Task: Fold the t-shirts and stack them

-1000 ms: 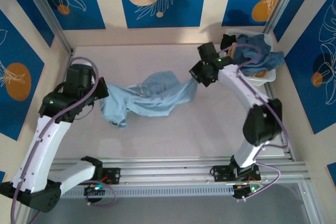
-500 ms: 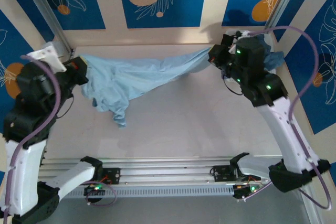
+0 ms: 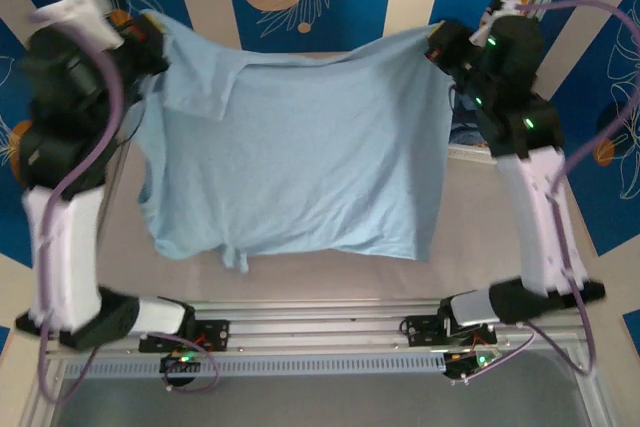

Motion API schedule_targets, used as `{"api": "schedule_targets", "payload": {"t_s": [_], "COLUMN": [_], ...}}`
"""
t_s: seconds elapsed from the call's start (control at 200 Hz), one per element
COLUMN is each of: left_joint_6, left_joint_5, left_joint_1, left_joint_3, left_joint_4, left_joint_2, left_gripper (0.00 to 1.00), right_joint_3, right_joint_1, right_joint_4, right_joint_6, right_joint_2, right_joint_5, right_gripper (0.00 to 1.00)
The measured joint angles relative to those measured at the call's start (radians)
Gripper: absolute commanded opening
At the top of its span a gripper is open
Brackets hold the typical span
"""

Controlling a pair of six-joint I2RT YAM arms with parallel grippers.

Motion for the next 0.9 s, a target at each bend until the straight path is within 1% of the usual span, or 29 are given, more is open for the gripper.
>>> {"api": "schedule_targets", "payload": {"t_s": [0.14,0.25,0.275,0.315,0.355,0.405,0.455,0.465,0.485,0.53,0.615,0.665,0.7,0.785,0.9], "left_joint_6": [-0.029,-0.053,-0.056,-0.058,-0.057,-0.06,-0.056,-0.056,-0.056,-0.056,-0.042,-0.034,-0.033,-0.048,-0.091], "left_joint_5": [0.077,0.146,0.162,0.184,0.201,0.221,0.235,0.238,0.242,0.249,0.249,0.236,0.222,0.187,0.184], "left_joint_1": [0.09,0.155,0.165,0.178,0.187,0.194,0.198,0.198,0.199,0.199,0.197,0.196,0.195,0.198,0.23], "left_joint_3": [-0.008,0.007,0.024,0.057,0.091,0.137,0.179,0.186,0.198,0.214,0.214,0.193,0.15,-0.063,-0.492], "left_joint_4": [0.014,0.021,0.021,0.021,0.018,0.012,-0.003,-0.006,-0.014,-0.034,-0.088,-0.122,-0.14,-0.19,-0.211], "left_joint_2": [0.26,0.457,0.501,0.568,0.626,0.695,0.747,0.755,0.769,0.784,0.774,0.75,0.718,0.573,0.3], "left_gripper": [0.0,0.0,0.0,0.13,0.32,0.56,0.8,0.83,0.86,0.88,0.87,0.85,0.83,0.79,0.7], "right_joint_3": [0.06,0.209,0.247,0.312,0.382,0.463,0.538,0.55,0.57,0.598,0.588,0.521,0.435,0.161,-0.206], "right_joint_1": [-0.039,-0.053,-0.055,-0.057,-0.06,-0.061,-0.062,-0.062,-0.062,-0.062,-0.056,-0.051,-0.044,-0.011,0.067], "right_joint_4": [-0.016,-0.075,-0.084,-0.111,-0.141,-0.175,-0.214,-0.222,-0.236,-0.27,-0.324,-0.325,-0.319,-0.288,-0.245], "right_joint_6": [0.003,0.003,0.003,0.004,0.004,0.006,0.003,0.002,0.006,0.0,0.0,0.0,0.004,0.025,0.085], "right_joint_2": [0.259,0.492,0.542,0.617,0.69,0.773,0.841,0.853,0.871,0.9,0.899,0.859,0.807,0.634,0.369], "right_joint_5": [-0.041,-0.075,-0.084,-0.095,-0.107,-0.12,-0.134,-0.135,-0.138,-0.144,-0.148,-0.147,-0.147,-0.143,-0.14], "right_gripper": [0.0,0.0,0.07,0.19,0.31,0.44,0.51,0.52,0.54,0.55,0.56,0.55,0.54,0.52,0.49]}}
